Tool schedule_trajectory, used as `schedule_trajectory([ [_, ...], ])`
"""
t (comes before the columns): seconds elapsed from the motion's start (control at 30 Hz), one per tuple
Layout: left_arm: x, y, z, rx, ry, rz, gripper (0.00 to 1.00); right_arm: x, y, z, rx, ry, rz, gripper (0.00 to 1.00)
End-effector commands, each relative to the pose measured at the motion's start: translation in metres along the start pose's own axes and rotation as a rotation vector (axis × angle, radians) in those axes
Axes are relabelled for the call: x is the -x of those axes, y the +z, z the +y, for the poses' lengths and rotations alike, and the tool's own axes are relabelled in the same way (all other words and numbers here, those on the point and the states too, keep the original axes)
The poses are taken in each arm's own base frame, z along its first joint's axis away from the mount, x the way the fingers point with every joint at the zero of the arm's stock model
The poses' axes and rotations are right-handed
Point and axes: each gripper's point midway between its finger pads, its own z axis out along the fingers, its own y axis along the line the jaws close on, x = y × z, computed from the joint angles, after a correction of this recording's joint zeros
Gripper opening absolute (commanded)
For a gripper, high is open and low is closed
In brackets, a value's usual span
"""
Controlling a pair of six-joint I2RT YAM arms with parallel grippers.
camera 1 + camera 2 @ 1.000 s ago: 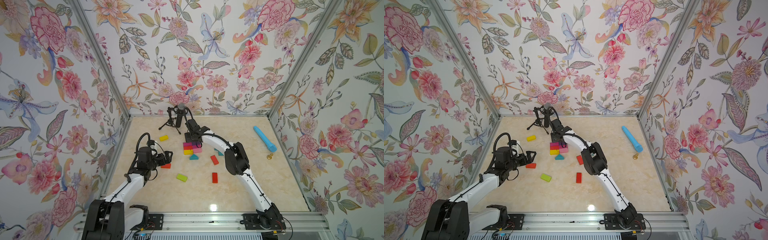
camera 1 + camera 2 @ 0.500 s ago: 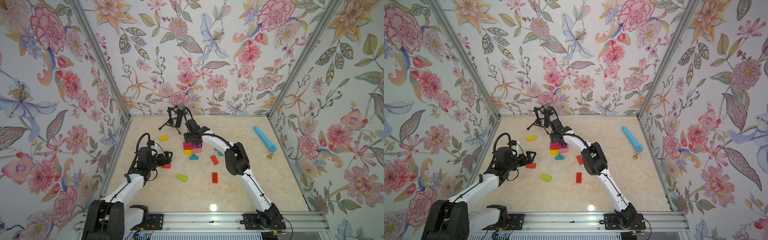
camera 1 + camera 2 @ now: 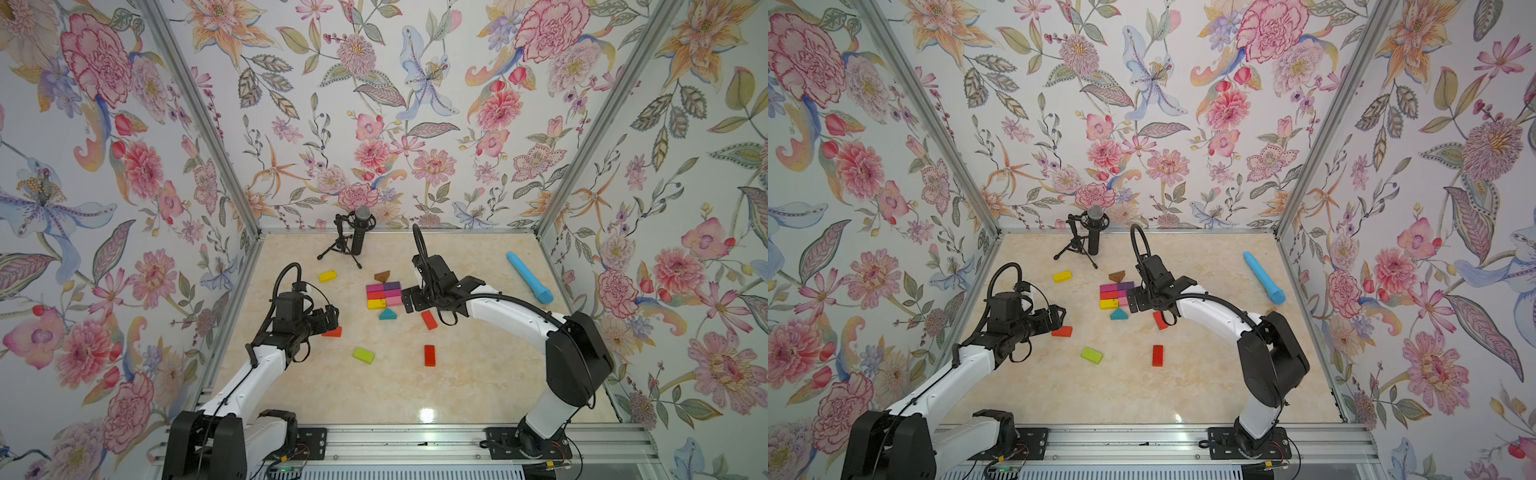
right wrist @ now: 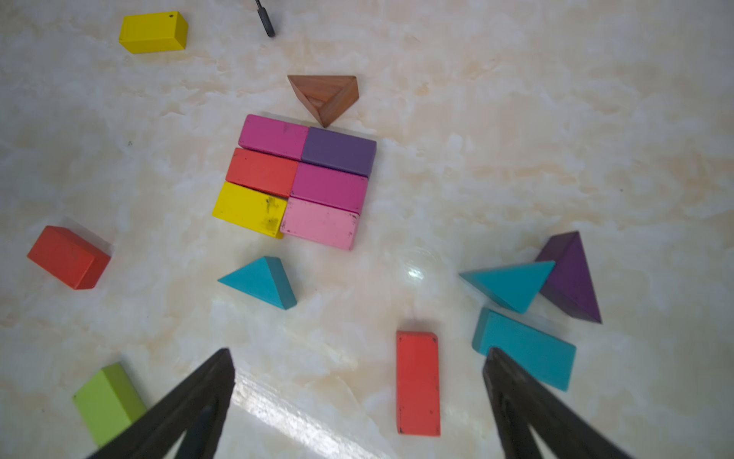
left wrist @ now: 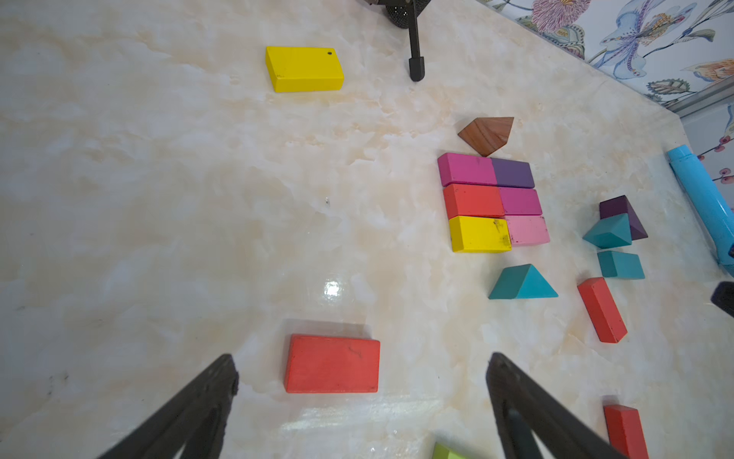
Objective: Assemble a piece of candy with building blocks
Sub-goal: Assemble the building block at the center of the board, then adjust the building block at the center of the board.
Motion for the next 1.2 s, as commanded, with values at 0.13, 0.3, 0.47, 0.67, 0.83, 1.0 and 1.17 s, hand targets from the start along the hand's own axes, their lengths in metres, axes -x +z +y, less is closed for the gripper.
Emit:
schedule_trajectory([
  [0.13,-0.014,0.000,-0.040,-0.041,0.082,0.007,0.99,-0.051,0.001,-0.048,0.005,0.132,0.046,1.00],
  [0.3,-0.023,0.015,-0.084,-0.148,0.095,0.020,0.99,-0.052,0.021,-0.071,0.014,0.184,0.085,1.00],
  [0.47,-0.025,0.031,-0.095,-0.172,0.101,0.035,0.99,-0.054,0.045,-0.051,0.067,0.131,0.145,0.99],
  [0.67,-0.024,0.033,-0.096,-0.171,0.110,0.034,0.99,-0.060,0.056,-0.033,0.073,0.081,0.188,0.96],
  [0.83,-0.022,0.035,-0.098,-0.175,0.122,0.035,0.99,-0.072,0.066,-0.025,0.036,0.015,0.259,0.85],
  [1.0,-0.021,0.035,-0.101,-0.194,0.119,0.032,0.99,-0.078,0.070,-0.020,-0.010,-0.053,0.303,0.64],
  [1.17,-0.021,0.033,-0.099,-0.200,0.113,0.028,0.99,-0.077,0.070,-0.029,-0.060,-0.101,0.324,0.52],
])
